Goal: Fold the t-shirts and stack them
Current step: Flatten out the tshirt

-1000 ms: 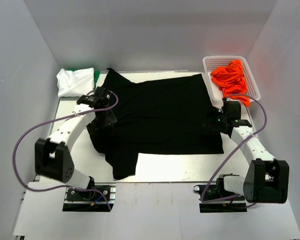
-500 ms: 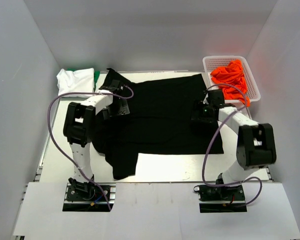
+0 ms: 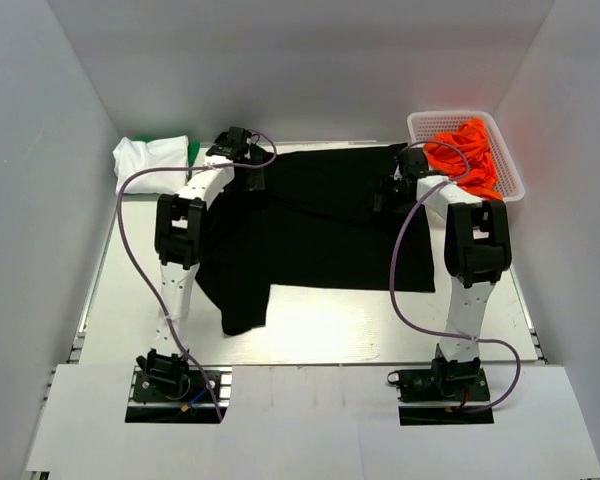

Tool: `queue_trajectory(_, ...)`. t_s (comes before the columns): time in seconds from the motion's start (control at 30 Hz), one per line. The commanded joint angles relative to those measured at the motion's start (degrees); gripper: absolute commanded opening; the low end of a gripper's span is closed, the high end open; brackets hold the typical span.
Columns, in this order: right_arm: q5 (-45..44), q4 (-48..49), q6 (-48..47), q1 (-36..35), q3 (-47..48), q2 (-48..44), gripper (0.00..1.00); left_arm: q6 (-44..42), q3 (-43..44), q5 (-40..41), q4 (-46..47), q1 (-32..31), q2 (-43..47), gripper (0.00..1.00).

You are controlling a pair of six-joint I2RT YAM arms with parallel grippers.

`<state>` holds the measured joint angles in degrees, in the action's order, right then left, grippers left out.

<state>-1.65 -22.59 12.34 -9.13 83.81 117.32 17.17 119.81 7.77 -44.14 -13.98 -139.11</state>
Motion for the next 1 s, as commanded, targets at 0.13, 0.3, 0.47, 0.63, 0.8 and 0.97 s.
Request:
queue_trajectory(0.13,4.0,-0.4,-9.3,-2.1,3.9,-4.0,0.90,-2.1,-1.2,-5.1,2.8,0.5,3.1,0.99)
queue_trajectory(0.3,5.4,0.8,-11.3,-5.6,-0.5,-11.3,0.90,0.7,-5.5,-2.0,-0.1,0.5,16.2,0.99)
queue_trajectory(0.47,6.5,2.0,-4.7,-7.1,-8.3,-21.2,0.90,9.9,-23.3,1.2,-5.6,-0.5,34.7,0.99)
queue_trajectory(0.63,13.9,0.1,-2.6,-13.8,-15.6,-28.7,0.90,21.0,-49.0,-3.3,-5.3,0.1,57.2,0.99)
queue_trajectory(0.8,22.2,-0.5,0.8,-30.2,-17.2,-27.8,0.90,31.5,-60.5,1.9,-19.9,0.1,78.2,0.99)
queue_trajectory(0.97,22.7,2.5,8.3,-44.4,-15.5,-20.6,0.89,37.4,-65.2,0.0,-24.2,0.1,92.6,0.99)
